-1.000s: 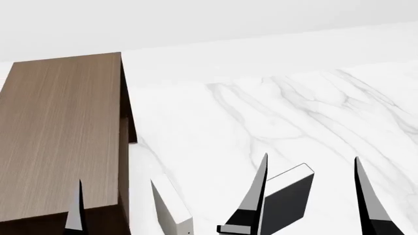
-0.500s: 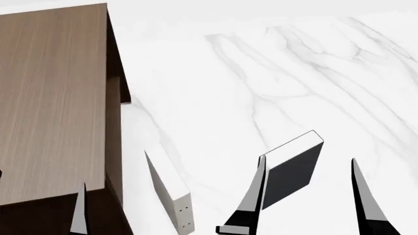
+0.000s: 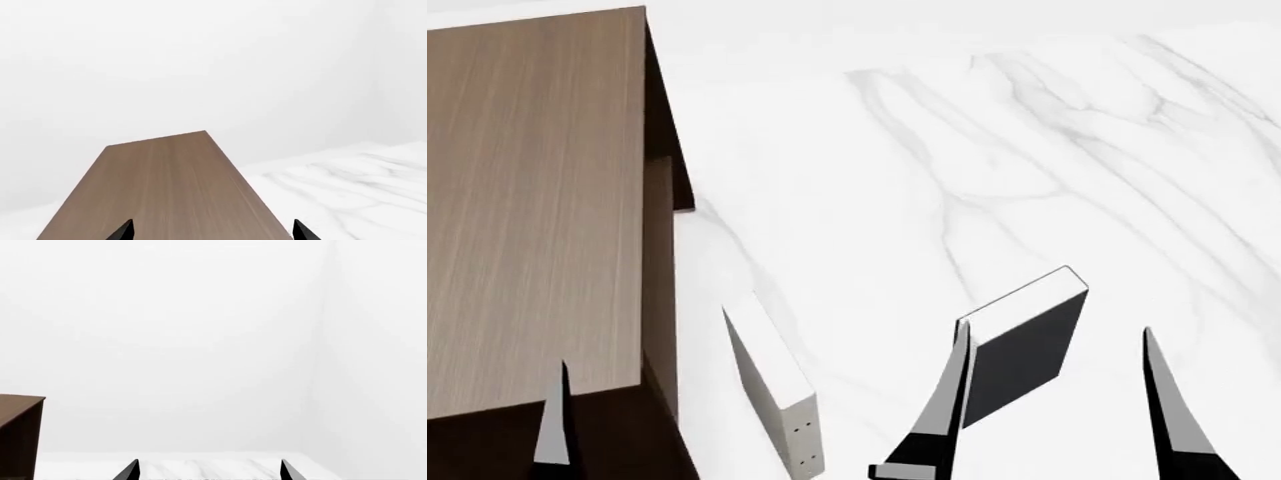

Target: Pick up the book in the middle and place it on the cabinet shelf.

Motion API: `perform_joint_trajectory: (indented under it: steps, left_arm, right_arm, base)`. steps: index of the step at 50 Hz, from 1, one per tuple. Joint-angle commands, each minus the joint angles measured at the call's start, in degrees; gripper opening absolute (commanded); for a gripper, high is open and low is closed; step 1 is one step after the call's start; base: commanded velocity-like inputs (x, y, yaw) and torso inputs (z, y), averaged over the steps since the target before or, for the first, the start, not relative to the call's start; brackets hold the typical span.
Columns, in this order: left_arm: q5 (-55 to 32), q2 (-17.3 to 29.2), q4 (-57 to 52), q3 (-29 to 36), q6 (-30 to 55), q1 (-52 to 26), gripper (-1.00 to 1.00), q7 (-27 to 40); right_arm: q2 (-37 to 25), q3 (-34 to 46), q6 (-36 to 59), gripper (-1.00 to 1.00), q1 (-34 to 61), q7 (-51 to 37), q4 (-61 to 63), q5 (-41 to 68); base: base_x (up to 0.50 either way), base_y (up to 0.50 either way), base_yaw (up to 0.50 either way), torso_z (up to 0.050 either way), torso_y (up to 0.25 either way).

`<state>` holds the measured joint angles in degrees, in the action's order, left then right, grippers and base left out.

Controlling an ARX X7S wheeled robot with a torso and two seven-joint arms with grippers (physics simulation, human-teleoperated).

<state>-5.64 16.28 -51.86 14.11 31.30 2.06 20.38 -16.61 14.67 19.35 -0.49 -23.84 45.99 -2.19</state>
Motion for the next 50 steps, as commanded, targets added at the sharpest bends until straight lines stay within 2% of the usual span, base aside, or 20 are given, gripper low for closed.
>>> perform_joint_trajectory:
  steps: [1,8,14,17,19,22,23,27,32,35,38,42,45,50]
  left_arm:
    - [-2.49,-2.32,-0.39,-4.05,0.64,0.35,1.0,-0.73]
    - [-2.58,-2.26,-0.38,-4.75,1.4,0.26,1.0,0.08]
    - [-2.3,-1.75,-2.51,-5.06,3.55,-0.41,1.0,0.95]
    - [-3.1,-1.63,-3.29,-6.25,3.73,-0.27,1.0,1.04]
    - [-3.07,-1.58,-3.03,-6.29,3.57,-0.29,1.0,1.14]
    - [-3.48,-1.68,-3.03,-6.39,3.45,-0.29,1.0,1.21]
    - [-3.35,-1.55,-2.97,-6.31,3.49,-0.35,1.0,1.25]
    - [-3.85,-1.38,-3.65,-6.65,3.96,-0.58,1.0,1.38]
    - [-4.24,-1.37,-3.39,-6.47,3.6,-0.57,1.0,1.5]
    - [-4.4,-1.38,-3.01,-6.47,3.22,-0.38,1.0,1.47]
    - [-4.53,-1.19,-3.21,-6.41,3.32,-0.52,1.0,1.55]
    - [-4.63,-1.25,-2.65,-6.07,2.81,-0.46,1.0,1.57]
    - [-4.85,-1.26,-2.28,-6.15,2.88,-0.42,1.0,1.67]
    - [-4.99,-1.34,-1.58,-5.45,2.27,-0.53,1.0,1.56]
  right_arm:
    - [0.64,-0.84,0.42,1.0,0.16,1.08,0.22,-0.5]
    - [1.07,0.49,2.09,1.0,0.72,1.12,-0.66,-0.58]
    - [3.94,-0.26,11.61,1.0,3.97,1.3,0.28,2.93]
    - [8.33,-3.3,22.1,1.0,13.64,0.75,0.92,6.73]
    - [10.09,-4.64,25.78,1.0,17.94,1.64,0.43,9.47]
    - [12.95,-5.24,37.13,1.0,30.38,0.7,-2.99,11.19]
    - [14.68,-6.13,37.55,1.0,35.67,-0.79,-6.91,10.77]
    - [16.49,-6.48,49.39,1.0,50.83,-12.01,-22.32,10.47]
    - [16.46,-8.3,44.0,1.0,58.16,-21.36,-40.02,21.13]
    - [16.37,-6.53,40.19,1.0,62.31,-25.7,-50.6,22.64]
    - [16.17,-5.43,34.01,1.0,64.31,-25.6,-55.4,25.11]
    - [16.12,-2.41,26.9,1.0,70.47,-29.44,-68.68,24.63]
    - [16.5,-3.67,20.3,1.0,73.6,-32.89,-79.21,29.18]
    - [16.47,3.23,14.6,1.0,78.78,-35.88,-93.33,31.19]
  base:
    - [0.0,0.0,0.0,0.0,0.0]
    - [0.0,0.0,0.0,0.0,0.0]
    - [0.0,0.0,0.0,0.0,0.0]
    - [0.0,0.0,0.0,0.0,0.0]
    - [0.0,0.0,0.0,0.0,0.0]
    - [0.0,0.0,0.0,0.0,0.0]
    - [0.0,0.0,0.0,0.0,0.0]
    - [0.0,0.0,0.0,0.0,0.0]
    - [0.0,0.0,0.0,0.0,0.0]
    - [0.0,0.0,0.0,0.0,0.0]
    - [0.0,0.0,0.0,0.0,0.0]
    - [0.0,0.0,0.0,0.0,0.0]
    - [0.0,0.0,0.0,0.0,0.0]
    - [0.0,0.0,0.0,0.0,0.0]
